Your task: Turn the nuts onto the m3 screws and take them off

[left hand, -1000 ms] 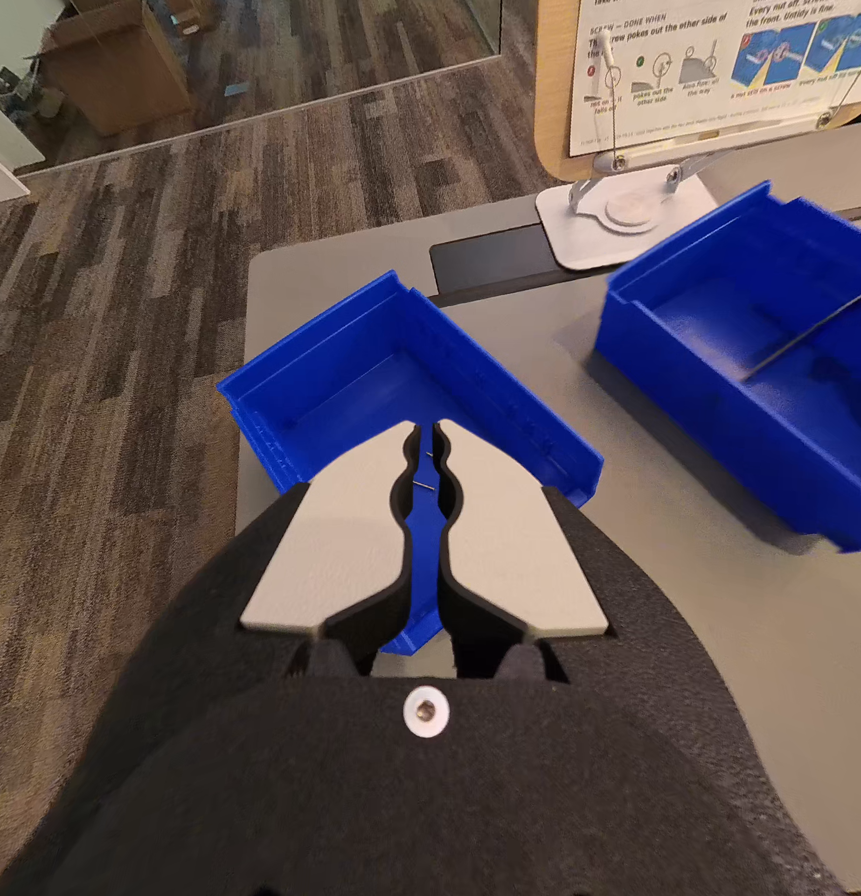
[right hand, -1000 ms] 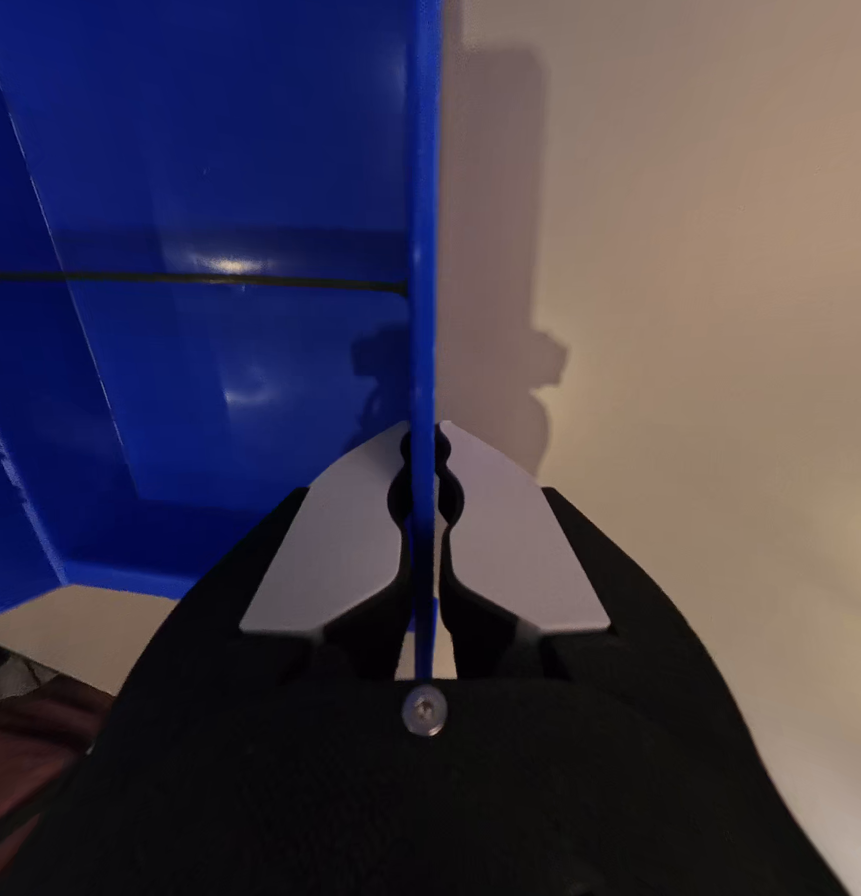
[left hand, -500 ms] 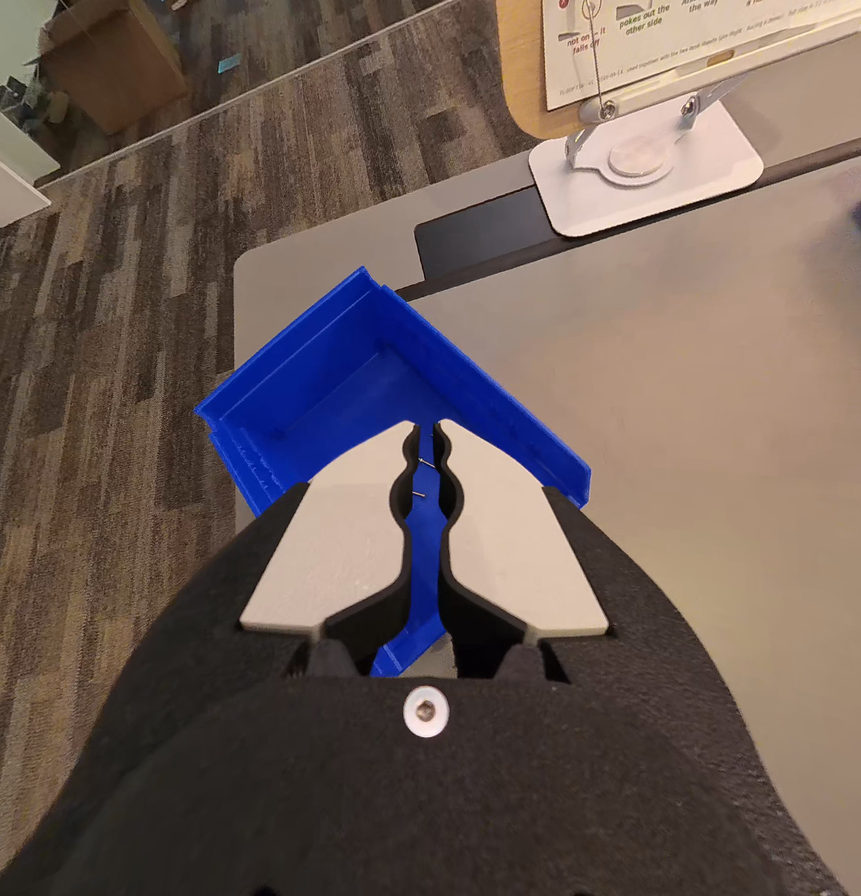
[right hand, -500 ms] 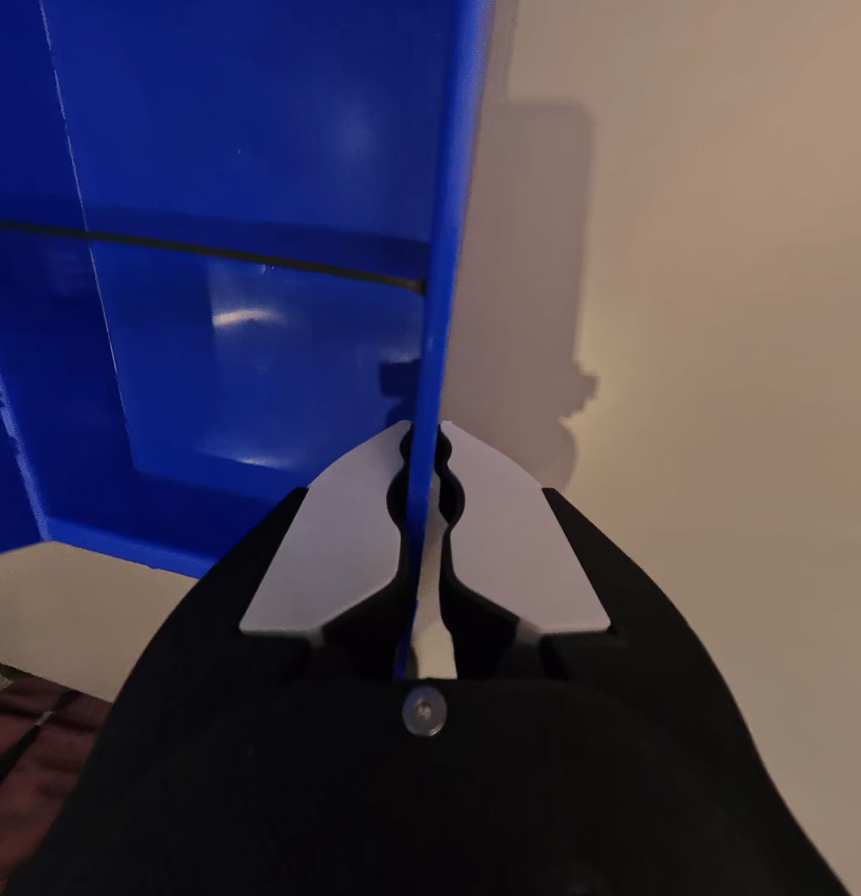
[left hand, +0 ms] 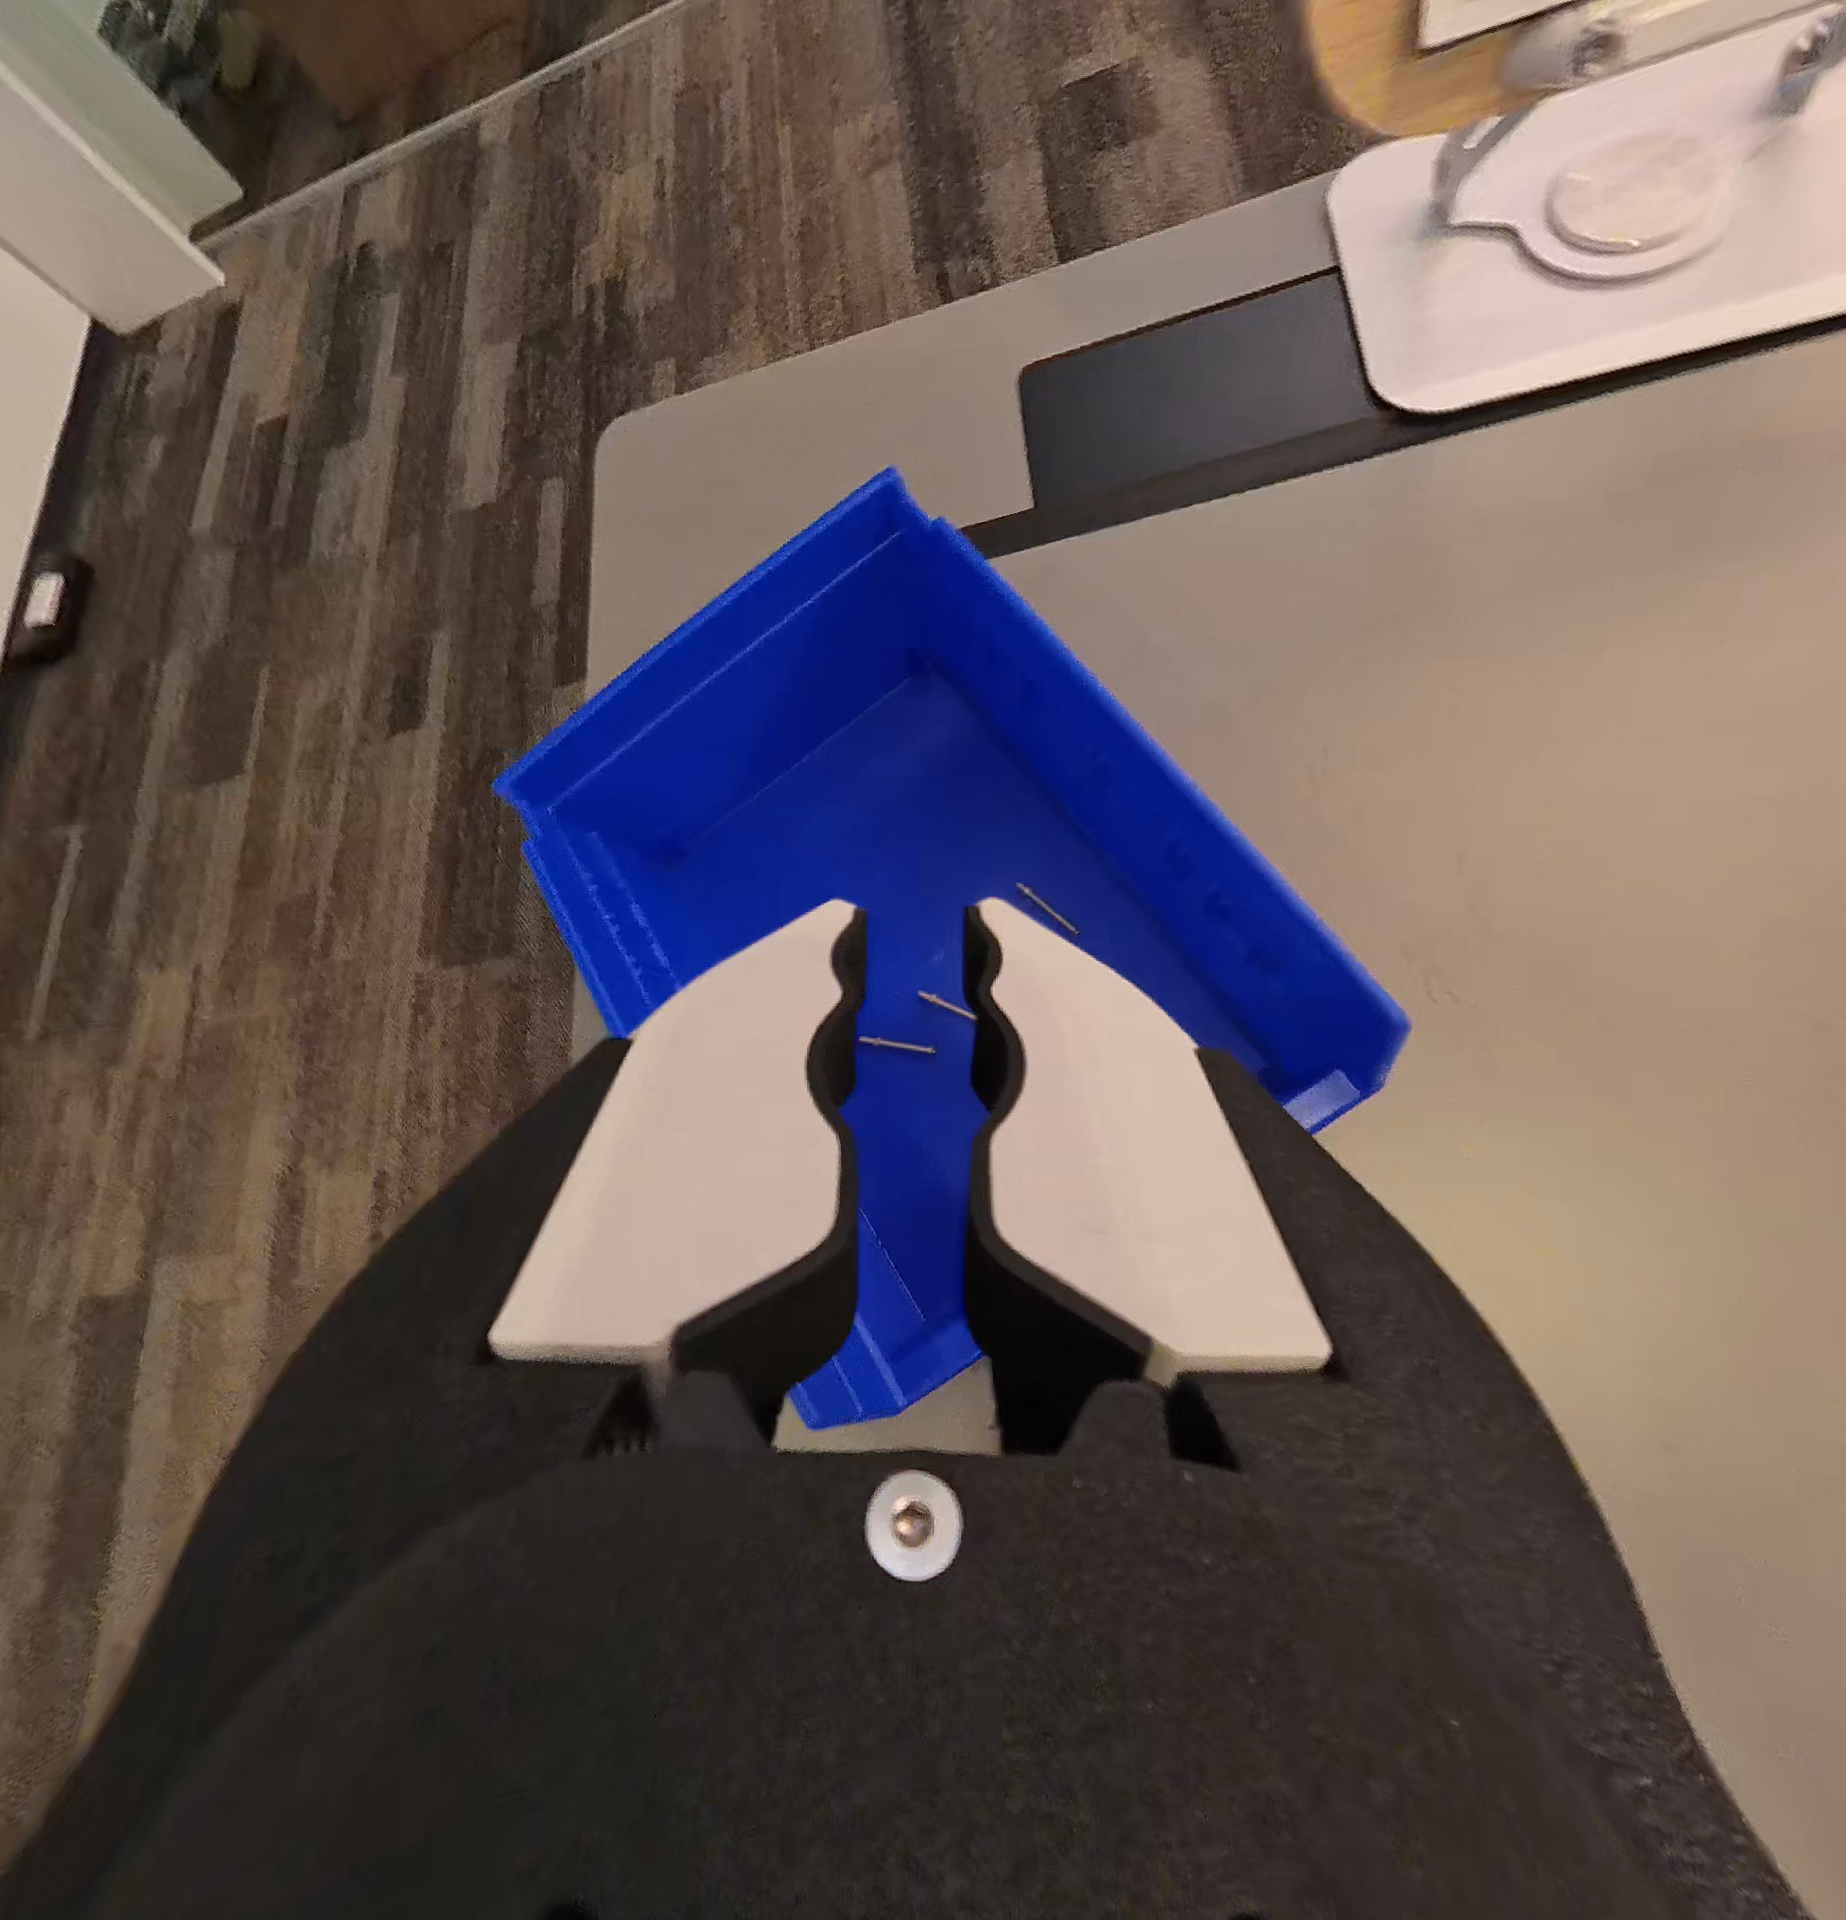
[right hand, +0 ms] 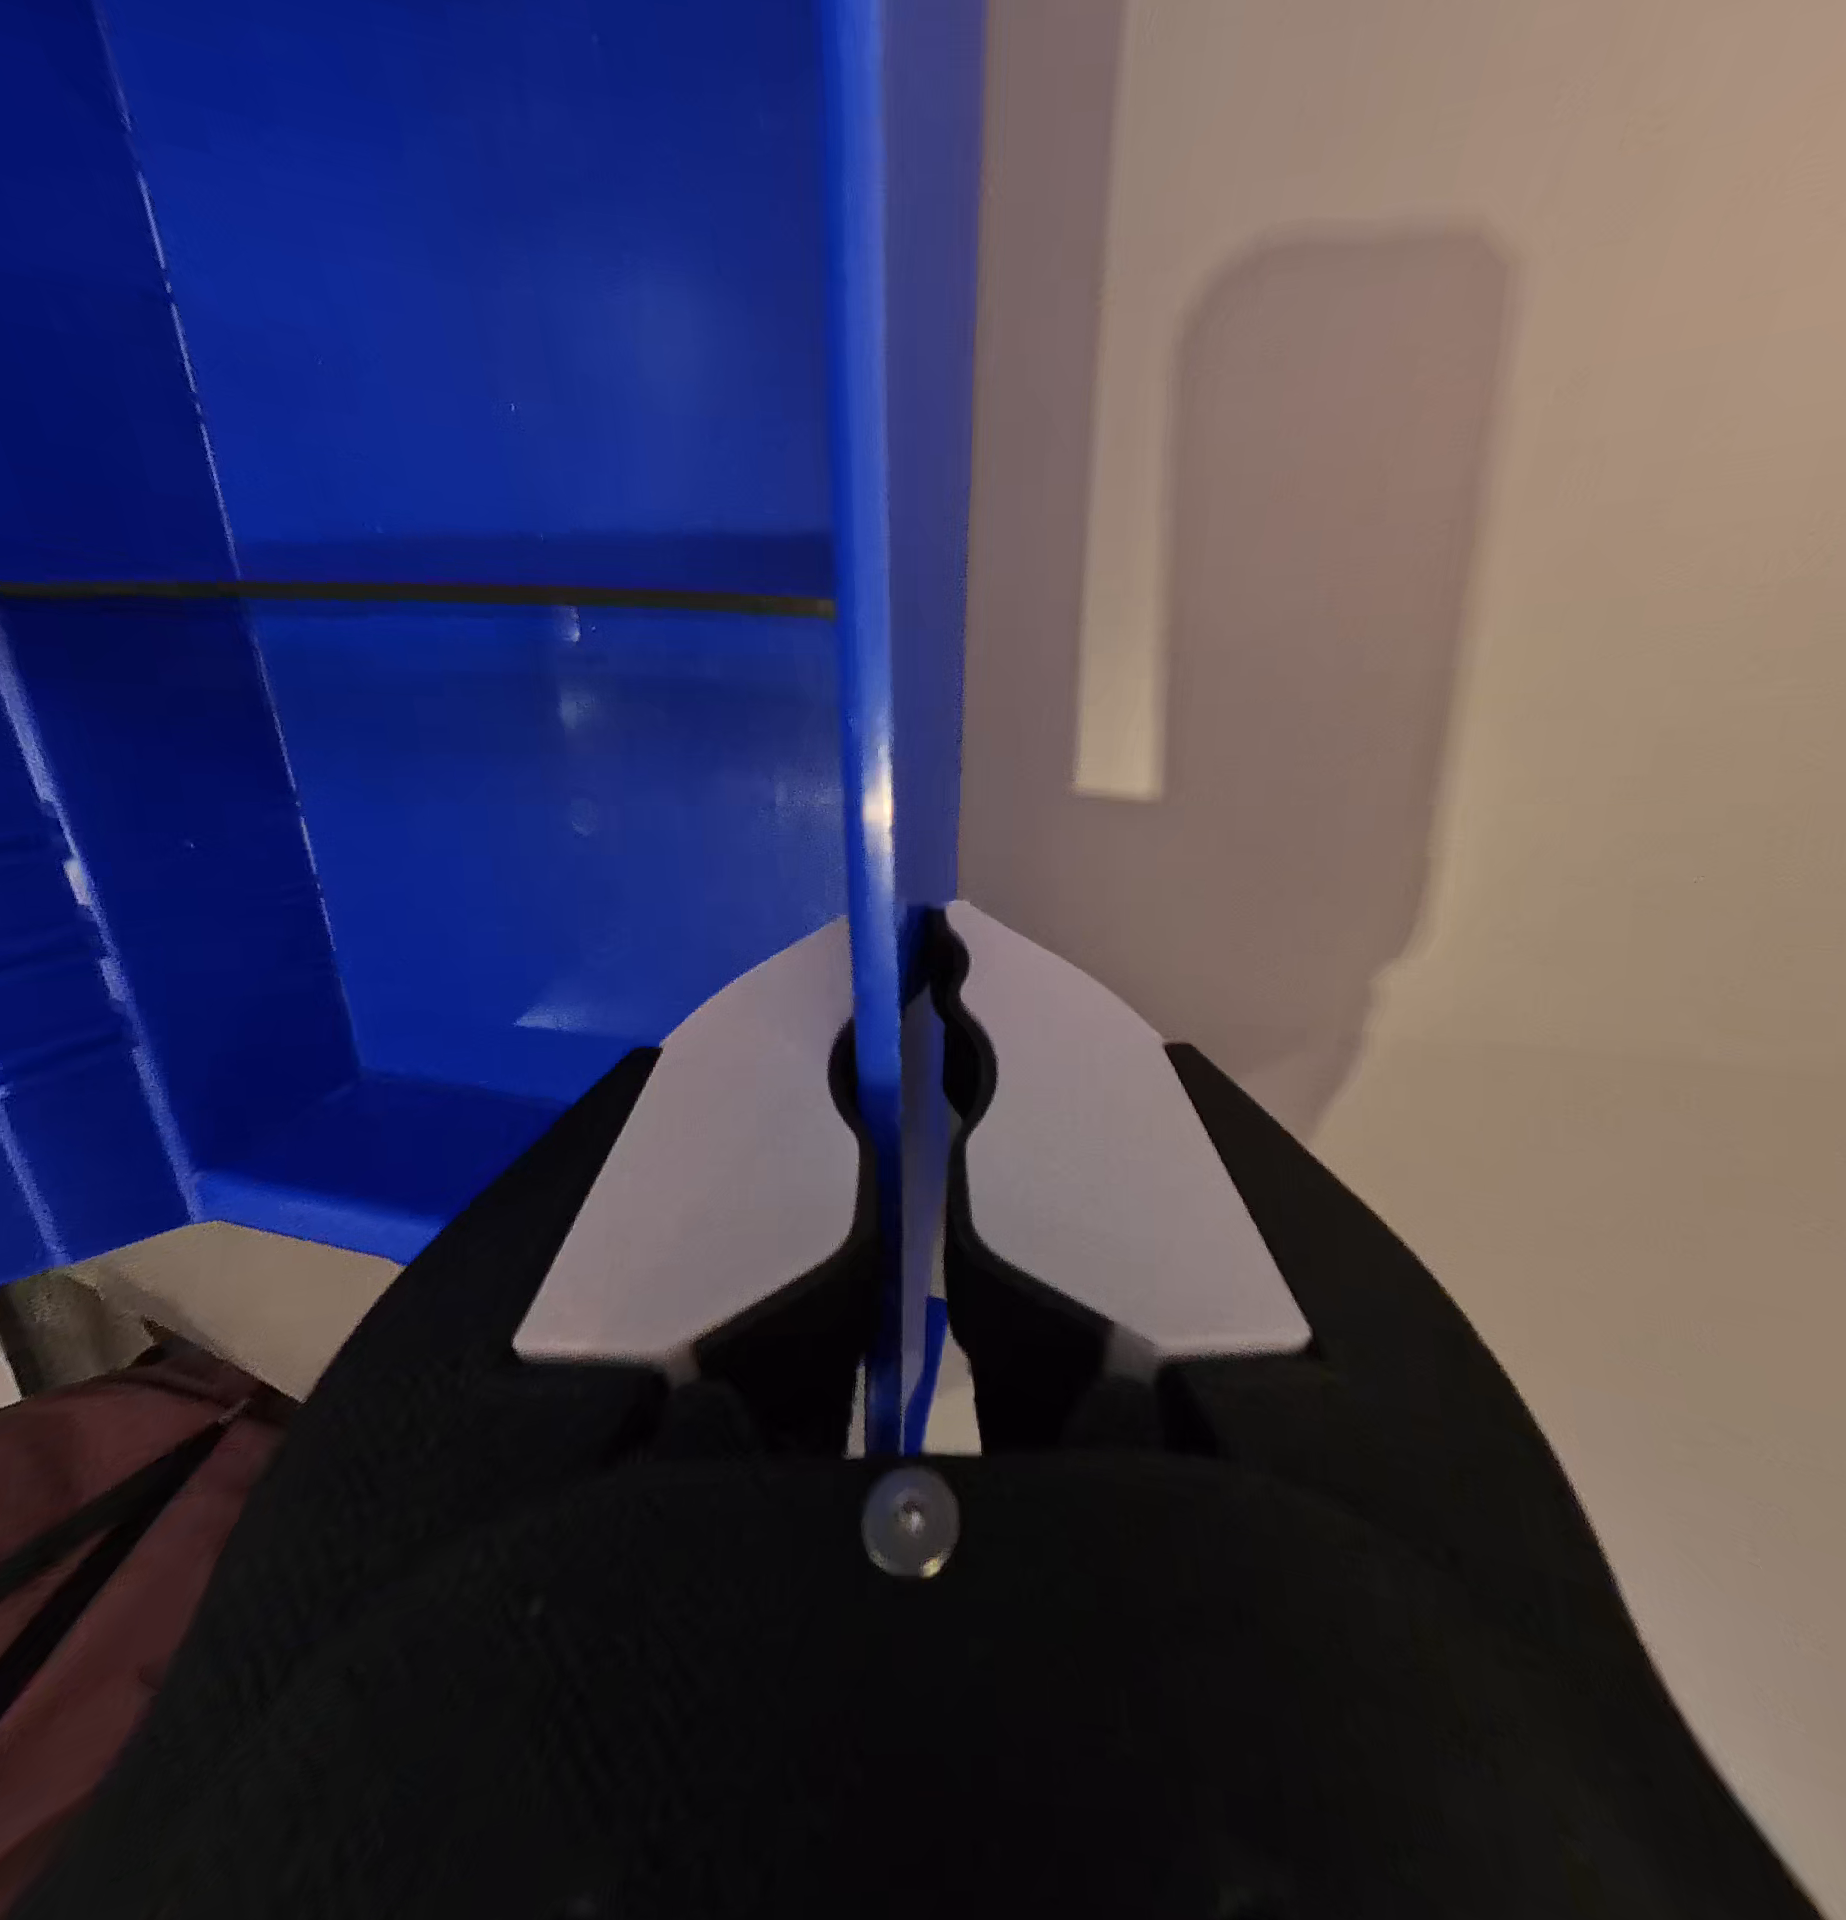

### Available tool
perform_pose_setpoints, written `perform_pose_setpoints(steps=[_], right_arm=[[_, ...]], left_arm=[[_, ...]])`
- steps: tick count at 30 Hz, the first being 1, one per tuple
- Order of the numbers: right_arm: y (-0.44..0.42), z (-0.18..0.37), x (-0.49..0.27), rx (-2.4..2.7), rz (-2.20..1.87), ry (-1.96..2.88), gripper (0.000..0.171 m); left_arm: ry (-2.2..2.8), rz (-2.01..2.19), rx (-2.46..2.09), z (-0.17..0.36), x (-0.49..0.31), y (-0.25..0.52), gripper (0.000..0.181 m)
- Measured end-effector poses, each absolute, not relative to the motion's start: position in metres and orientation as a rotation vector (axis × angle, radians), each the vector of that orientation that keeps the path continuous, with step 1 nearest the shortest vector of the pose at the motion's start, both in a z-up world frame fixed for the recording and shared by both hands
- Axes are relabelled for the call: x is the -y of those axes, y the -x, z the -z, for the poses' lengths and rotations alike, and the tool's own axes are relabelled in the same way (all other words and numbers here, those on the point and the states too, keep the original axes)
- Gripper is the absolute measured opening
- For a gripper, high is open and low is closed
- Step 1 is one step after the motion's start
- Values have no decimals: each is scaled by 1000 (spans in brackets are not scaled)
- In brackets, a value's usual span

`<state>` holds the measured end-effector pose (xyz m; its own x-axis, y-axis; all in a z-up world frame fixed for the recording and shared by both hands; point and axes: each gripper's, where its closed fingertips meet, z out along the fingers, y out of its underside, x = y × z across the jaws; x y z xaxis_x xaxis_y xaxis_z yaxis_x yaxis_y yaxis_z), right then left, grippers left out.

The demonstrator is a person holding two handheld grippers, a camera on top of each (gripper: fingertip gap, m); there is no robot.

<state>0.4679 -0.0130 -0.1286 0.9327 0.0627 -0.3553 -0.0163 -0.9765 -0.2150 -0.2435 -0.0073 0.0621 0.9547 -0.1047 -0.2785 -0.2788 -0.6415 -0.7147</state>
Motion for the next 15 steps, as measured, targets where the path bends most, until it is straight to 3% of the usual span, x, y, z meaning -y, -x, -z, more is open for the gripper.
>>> perform_pose_setpoints(steps=[5, 11, 15], right_arm=[[-476, 128, 32, -38, -432, 2964, 7], [-472, 126, 36, -192, -601, 2924, 28], [-470, 126, 38, -172, -574, 2949, 18]], left_arm=[[2303, -222, -101, -48, 3, 291, 16], [2277, -125, 52, -39, 3, 326, 21], [2409, -135, 168, -8, 14, 356, 27]])
